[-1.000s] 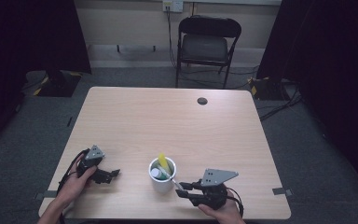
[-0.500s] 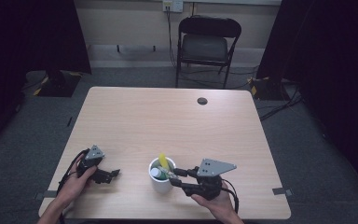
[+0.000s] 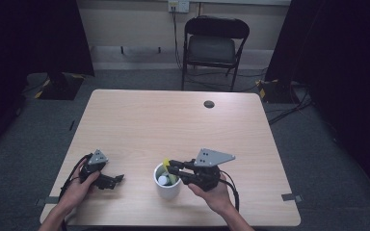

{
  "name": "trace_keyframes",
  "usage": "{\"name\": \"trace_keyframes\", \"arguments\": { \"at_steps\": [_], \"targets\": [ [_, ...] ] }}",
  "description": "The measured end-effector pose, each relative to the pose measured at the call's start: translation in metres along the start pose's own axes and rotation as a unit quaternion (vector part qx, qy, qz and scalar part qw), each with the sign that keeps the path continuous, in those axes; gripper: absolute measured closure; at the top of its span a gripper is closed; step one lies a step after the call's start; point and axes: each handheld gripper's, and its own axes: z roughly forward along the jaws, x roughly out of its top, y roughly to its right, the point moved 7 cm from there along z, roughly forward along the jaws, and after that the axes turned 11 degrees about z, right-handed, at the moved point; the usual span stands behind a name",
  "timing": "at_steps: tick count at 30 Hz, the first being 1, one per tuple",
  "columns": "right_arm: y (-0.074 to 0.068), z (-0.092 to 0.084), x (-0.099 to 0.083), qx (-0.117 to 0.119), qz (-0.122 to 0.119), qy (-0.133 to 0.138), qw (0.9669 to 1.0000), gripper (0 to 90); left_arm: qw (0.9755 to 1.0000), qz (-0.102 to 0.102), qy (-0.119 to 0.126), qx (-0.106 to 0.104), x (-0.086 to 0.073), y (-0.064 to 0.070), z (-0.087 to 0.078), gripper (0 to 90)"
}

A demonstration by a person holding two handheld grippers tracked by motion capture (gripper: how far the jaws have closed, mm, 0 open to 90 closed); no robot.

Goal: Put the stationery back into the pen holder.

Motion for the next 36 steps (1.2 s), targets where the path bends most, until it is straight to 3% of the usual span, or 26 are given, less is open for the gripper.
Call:
{"name": "trace_keyframes", "arguments": {
  "at_steps": [9,20,29,36],
  "targets": [
    [0.003,0.024,0.012,0.018,0.008,0.002,0.9998,82.5,1.0,0.0,0.0,0.0,0.0,0.0,0.0,0.0],
    [0.009,0.041,0.014,0.016,0.018,-0.007,0.9997,81.7,1.0,0.0,0.0,0.0,0.0,0.0,0.0,0.0],
    [0.015,0.027,0.01,0.003,0.022,-0.011,0.9997,74.5,1.0,-0.004,0.0,-0.001,0.0,0.0,0.001,0.0],
    [0.041,0.001,0.002,-0.053,0.045,-0.012,0.9975,61.5,1.0,0.006,-0.004,0.0,0.001,-0.001,0.001,0.0]
  ]
}}
